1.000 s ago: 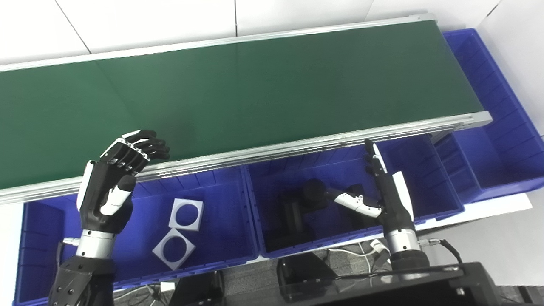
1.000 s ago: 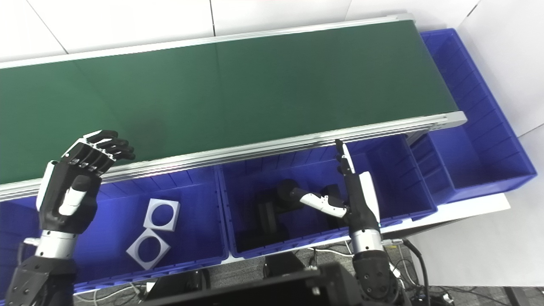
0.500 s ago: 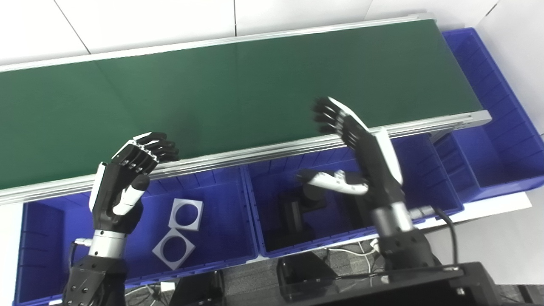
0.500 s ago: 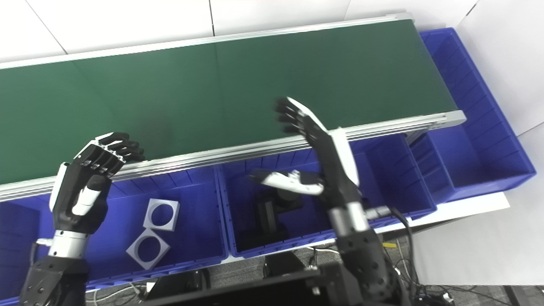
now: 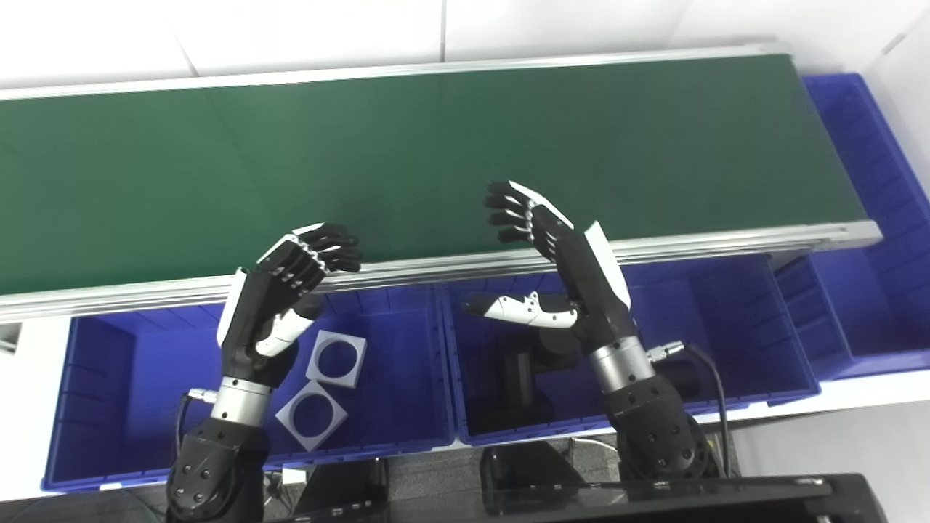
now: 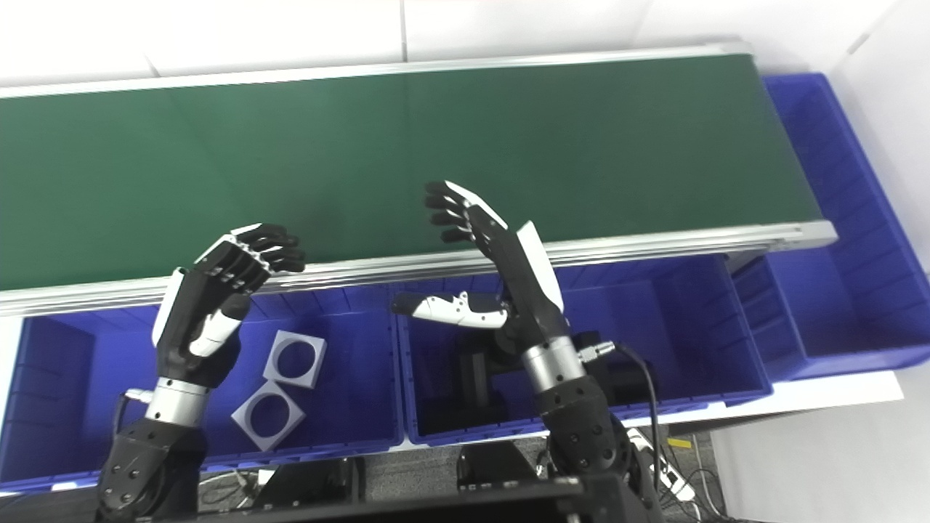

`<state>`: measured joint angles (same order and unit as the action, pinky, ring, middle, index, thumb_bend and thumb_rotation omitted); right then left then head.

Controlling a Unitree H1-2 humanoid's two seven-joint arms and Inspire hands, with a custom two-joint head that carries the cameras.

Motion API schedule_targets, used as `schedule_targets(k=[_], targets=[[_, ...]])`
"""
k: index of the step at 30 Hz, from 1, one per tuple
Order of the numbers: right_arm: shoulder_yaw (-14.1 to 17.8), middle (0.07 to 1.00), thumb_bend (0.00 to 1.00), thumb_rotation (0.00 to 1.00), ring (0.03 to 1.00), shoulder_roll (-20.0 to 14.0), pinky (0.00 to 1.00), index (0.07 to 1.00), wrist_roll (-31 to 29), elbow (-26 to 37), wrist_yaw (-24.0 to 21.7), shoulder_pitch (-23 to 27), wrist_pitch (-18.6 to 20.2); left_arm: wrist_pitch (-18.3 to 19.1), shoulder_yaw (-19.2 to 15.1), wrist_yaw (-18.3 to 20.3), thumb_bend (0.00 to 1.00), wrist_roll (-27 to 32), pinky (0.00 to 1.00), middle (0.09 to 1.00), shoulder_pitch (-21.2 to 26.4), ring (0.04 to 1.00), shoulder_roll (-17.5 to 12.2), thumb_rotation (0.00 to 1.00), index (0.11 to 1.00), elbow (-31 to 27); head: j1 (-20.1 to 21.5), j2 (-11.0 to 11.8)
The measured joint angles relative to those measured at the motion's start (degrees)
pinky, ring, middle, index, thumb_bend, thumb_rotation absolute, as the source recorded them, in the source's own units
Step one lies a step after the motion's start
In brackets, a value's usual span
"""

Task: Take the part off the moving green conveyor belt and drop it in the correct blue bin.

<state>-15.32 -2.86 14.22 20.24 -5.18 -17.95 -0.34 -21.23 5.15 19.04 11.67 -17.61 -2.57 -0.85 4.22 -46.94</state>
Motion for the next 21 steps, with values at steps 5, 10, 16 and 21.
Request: schedule_targets(k=[5,10,16,21], targets=[[0.1,0.801,0.78,0.42,0.748,-0.4,0.65,0.843,-3.1,-4.7,-0.6,0.9,-1.9,-2.4,0.7,-0.5,0.83,-1.3,0.64,0.721,-0.5,0.689,1.3,0.61,0.723,1.7,-3.6,2.0],[1.1,0.807,0.74,0.37,0.746,-1.5,0.65,0.852,-6.1,-8.7,-0.7,0.8,-5.5,-2.8,1.1,-0.7,0.84,-2.3,0.64,0.722,-1.0,0.691,1.6,0.60,0.720,1.9,-4.5,2.8],[1.3,0.808,0.72,0.35,0.752,-1.5,0.66,0.855,-7.2,-11.0,-0.6,-1.2,-8.7,-3.0,1.0,-1.1,0.86,-2.4,0.65,0.727,-1.0,0.693,1.6,0.60,0.725,2.4,-3.9,3.9],[1.5,0.810,0.71,0.37,0.762,-1.1,0.68,0.853,-7.2,-12.5,-0.4,-0.9,-10.5,-3.0,1.0,-1.0,0.86,-2.4,0.63,0.724,-0.9,0.689,1.6,0.60,0.728,3.4,-3.6,4.4]])
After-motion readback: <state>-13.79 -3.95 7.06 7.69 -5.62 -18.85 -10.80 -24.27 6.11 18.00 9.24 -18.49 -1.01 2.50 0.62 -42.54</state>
